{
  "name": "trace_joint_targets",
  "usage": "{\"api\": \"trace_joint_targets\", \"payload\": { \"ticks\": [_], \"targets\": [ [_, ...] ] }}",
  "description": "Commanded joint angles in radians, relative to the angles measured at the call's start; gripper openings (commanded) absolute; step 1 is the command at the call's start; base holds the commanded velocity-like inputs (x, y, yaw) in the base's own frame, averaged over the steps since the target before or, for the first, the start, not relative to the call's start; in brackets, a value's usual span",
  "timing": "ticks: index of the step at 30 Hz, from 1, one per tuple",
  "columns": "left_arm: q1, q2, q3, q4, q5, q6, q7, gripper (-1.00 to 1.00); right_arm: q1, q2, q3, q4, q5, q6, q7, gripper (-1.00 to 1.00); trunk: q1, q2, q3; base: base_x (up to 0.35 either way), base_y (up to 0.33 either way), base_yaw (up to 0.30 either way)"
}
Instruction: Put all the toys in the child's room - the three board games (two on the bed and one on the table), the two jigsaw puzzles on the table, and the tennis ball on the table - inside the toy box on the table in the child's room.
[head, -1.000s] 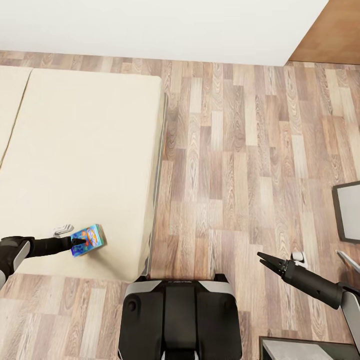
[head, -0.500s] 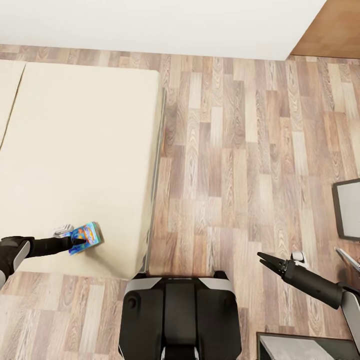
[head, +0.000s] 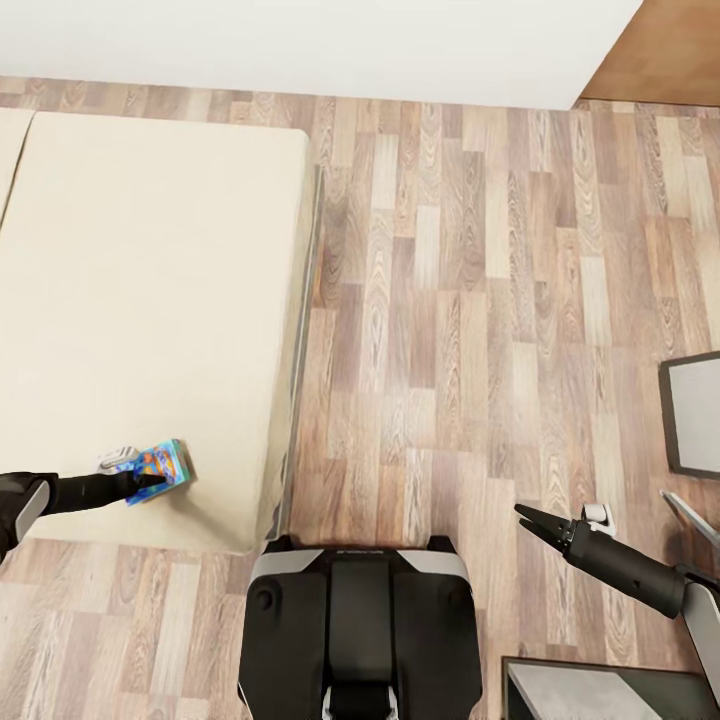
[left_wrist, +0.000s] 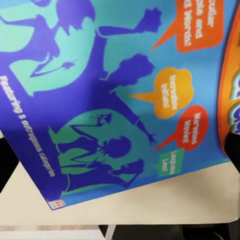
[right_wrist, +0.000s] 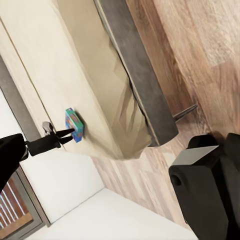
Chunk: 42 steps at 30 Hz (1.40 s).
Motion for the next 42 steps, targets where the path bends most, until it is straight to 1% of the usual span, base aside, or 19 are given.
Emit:
{"api": "trace_joint_targets", "payload": {
  "ticks": [1,14,42],
  "targets": [
    [0.001,-0.021,-0.001,0.001,-0.025,-0.004,0.001,1.0,0.0,0.0,-0.001,0.0,0.002,0.004,0.004,1.0,0.001,-0.001,-0.002,0.0,-0.028,0.0],
    [0.001,-0.021,-0.001,0.001,-0.025,-0.004,0.001,1.0,-0.001,0.0,-0.001,0.0,0.002,0.004,0.004,1.0,0.001,-0.001,-0.006,0.0,-0.122,0.0],
    [0.001,-0.02,-0.002,0.001,-0.025,-0.004,0.001,1.0,0.0,0.0,-0.001,0.001,0.003,0.003,0.003,1.0,0.001,-0.001,-0.006,0.0,-0.006,0.0]
  ]
}}
